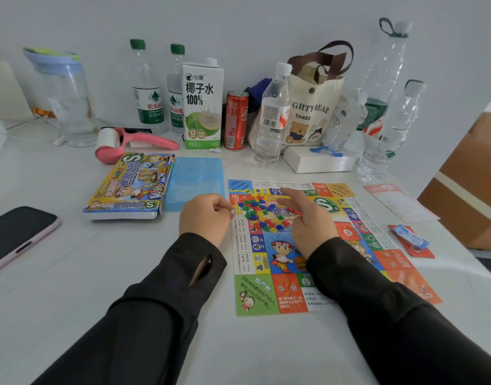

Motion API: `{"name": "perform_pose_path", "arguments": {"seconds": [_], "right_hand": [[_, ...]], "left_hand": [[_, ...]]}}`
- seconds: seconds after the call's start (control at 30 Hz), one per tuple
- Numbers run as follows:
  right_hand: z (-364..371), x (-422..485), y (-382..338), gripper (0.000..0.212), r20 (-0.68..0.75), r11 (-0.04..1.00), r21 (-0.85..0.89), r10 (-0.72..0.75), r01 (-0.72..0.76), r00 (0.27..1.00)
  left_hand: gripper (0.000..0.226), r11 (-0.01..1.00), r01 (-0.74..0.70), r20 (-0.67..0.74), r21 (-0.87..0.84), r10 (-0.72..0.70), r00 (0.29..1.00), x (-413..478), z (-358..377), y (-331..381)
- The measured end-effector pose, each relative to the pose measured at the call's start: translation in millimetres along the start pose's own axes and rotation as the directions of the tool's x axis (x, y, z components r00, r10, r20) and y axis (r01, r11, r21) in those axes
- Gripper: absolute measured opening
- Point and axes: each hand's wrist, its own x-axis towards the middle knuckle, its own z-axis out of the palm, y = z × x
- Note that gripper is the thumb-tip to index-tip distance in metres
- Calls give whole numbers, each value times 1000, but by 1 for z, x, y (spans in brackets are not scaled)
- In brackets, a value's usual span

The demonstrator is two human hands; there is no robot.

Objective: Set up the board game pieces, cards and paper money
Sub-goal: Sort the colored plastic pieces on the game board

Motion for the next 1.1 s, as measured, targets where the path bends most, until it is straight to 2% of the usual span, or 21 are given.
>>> {"name": "perform_pose_path", "arguments": {"seconds": [0.07, 0.17, 0.27, 0.47, 0.67, 0.83, 1.0, 1.1], "right_hand": [[-3, 0, 1, 62, -27, 999, -34, 38, -39, 999], [-1, 0, 1, 61, 27, 993, -100, 72, -69, 997], [1, 1, 1, 65, 49, 995, -82, 57, -53, 997], [-4, 0, 6, 49, -150, 995, -84, 38, -52, 988], [-2, 2, 6, 53, -81, 990, -121, 61, -71, 995], [-2, -2, 8, 59, -143, 997, -71, -15, 5, 990], [5, -3, 8, 68, 27, 991, -109, -79, 81, 997], [4, -2, 9, 65, -58, 995, -61, -86, 82, 995]], "left_hand": [[35, 1000, 7, 1, -10, -7, 1000, 0, 0, 0], [34, 1000, 6, -5, -20, -6, 1000, 0, 1, 0], [33, 1000, 8, -6, -26, -8, 1000, 0, 1, -1], [29, 999, 12, -8, -29, -12, 1000, 1, 1, -2], [29, 1000, 11, -11, -24, -11, 1000, 1, 1, -1], [32, 999, 15, -9, -33, -16, 1000, 1, 0, 0], [29, 1000, 12, -9, -26, -12, 1000, 2, 2, -1], [30, 999, 14, -11, -35, -14, 1000, 1, 1, -1]]}}
